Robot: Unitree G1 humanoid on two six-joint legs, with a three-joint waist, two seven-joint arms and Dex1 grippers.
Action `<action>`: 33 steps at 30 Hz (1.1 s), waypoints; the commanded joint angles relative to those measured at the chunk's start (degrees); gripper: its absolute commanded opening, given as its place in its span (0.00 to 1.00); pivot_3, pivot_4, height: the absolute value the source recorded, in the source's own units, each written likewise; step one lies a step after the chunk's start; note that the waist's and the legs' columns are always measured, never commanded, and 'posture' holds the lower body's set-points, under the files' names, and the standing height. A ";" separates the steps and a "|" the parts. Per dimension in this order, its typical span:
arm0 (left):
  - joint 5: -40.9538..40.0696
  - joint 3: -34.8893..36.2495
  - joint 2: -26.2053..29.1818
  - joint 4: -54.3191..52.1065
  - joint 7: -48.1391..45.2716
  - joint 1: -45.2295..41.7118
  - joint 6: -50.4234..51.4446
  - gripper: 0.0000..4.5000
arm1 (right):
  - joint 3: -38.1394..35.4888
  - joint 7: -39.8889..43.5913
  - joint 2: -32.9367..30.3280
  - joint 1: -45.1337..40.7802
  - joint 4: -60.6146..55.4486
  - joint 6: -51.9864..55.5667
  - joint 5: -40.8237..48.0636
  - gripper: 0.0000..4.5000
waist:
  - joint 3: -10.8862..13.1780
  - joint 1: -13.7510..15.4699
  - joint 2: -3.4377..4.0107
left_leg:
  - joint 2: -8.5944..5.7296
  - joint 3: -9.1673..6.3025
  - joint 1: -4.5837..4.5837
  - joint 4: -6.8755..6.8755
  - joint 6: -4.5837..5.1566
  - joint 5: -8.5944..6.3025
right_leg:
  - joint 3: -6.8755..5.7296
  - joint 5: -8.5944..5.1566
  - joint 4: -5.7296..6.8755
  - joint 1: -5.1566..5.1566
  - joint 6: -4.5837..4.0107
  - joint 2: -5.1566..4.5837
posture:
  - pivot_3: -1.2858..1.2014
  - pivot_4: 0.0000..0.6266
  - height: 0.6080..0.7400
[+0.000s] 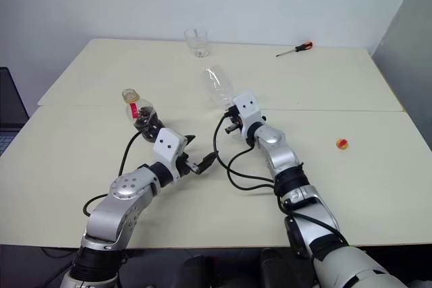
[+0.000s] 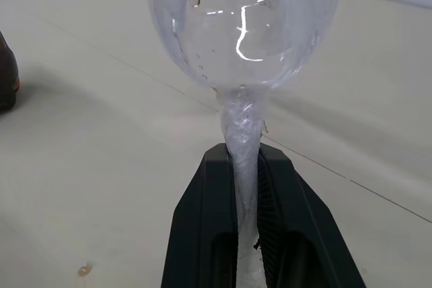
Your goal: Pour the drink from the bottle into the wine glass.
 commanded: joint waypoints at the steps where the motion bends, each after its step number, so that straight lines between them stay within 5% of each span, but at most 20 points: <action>1: 0.04 0.80 0.06 -1.17 0.06 -1.33 -0.96 1.00 | 1.05 1.17 -1.94 5.03 -4.31 4.27 -0.39 0.03 | -0.05 0.05 -0.01 | -0.02 0.01 0.01 0.00 0.00 0.00 | 0.00 0.00 0.00 0.01 0.00 -0.02 | 0.52 0.24 1.00; 11: 0.17 1.00 0.62 0.81 -1.03 -2.83 -1.78 1.00 | 3.16 1.28 -3.66 13.88 -14.95 10.65 -0.52 0.03 | -0.59 0.21 -0.08 | -0.03 0.00 0.07 0.00 0.00 0.00 | -0.06 -0.01 -0.02 0.05 0.01 -0.02 | 0.52 0.24 1.00; 33: -0.46 1.37 0.90 1.45 -1.83 -2.75 -2.69 1.00 | 4.64 4.04 -8.69 17.88 -17.64 16.36 -0.17 0.03 | -1.46 0.13 -0.17 | -0.01 0.00 0.99 -0.18 0.02 -0.02 | 0.04 -0.40 -0.11 0.90 0.07 0.00 | 0.52 0.24 1.00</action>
